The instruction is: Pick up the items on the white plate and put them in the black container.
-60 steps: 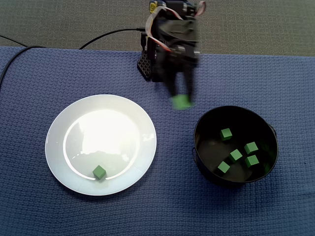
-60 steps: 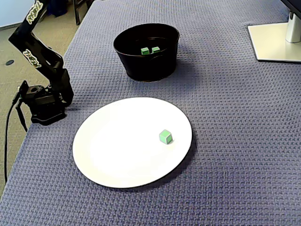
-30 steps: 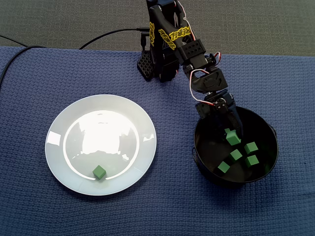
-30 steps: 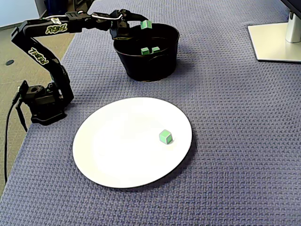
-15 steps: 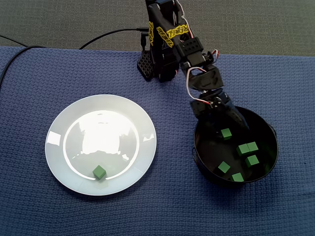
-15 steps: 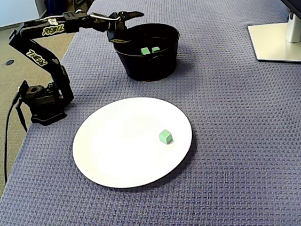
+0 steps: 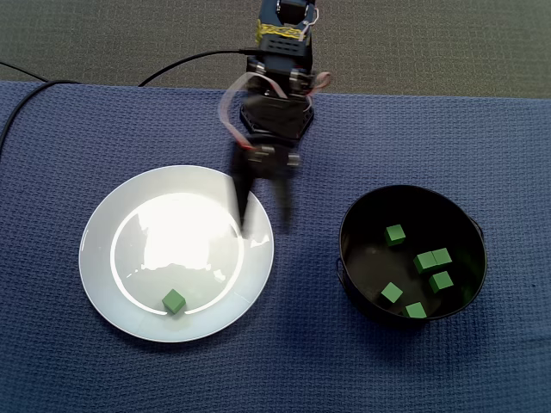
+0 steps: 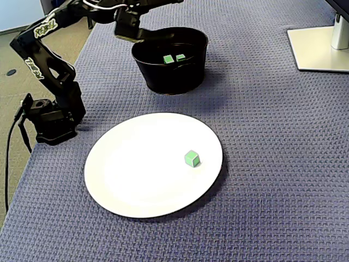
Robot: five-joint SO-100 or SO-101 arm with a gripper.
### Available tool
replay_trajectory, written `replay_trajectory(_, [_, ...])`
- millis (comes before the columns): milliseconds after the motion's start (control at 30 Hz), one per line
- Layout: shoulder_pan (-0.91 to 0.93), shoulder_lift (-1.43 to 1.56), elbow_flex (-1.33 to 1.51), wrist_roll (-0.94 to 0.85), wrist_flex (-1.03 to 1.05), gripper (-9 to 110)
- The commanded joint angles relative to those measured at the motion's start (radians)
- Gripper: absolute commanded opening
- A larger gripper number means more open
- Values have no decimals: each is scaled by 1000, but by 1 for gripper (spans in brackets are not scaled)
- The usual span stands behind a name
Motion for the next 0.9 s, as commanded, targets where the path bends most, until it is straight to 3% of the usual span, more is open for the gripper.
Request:
replay_trajectory(0, [156,-98,-230,77,153,35])
replay_trajectory(267, [256,-416,-482,236,468,34])
replay_trajectory(600, [236,-799,-669,302,554,36])
replay_trajectory(867, [213,-897,-724,359,621,35])
